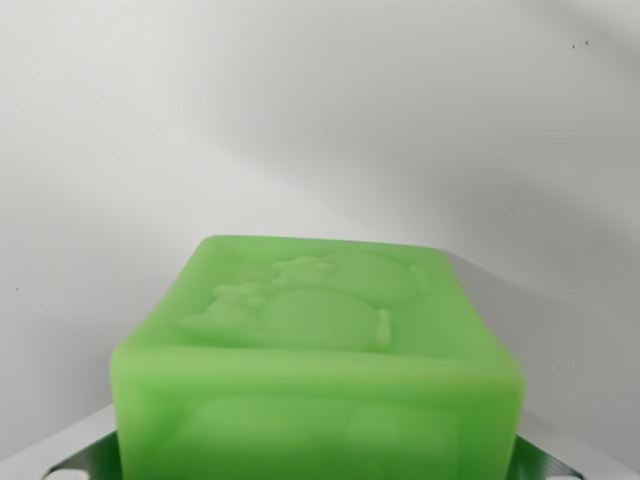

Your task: Stack cube

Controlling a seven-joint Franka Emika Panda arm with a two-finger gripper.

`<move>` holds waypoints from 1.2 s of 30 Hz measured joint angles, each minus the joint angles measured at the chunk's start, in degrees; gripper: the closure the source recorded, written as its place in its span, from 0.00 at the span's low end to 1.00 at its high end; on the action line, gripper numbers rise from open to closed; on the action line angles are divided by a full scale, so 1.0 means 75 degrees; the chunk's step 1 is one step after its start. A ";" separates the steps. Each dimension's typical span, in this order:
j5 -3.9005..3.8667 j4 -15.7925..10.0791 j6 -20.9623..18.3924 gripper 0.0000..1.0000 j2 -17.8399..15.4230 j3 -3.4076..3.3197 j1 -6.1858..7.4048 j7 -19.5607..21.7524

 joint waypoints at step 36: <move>-0.0001 -0.0164 -0.0453 1.00 -0.0650 -0.0029 0.0024 0.0003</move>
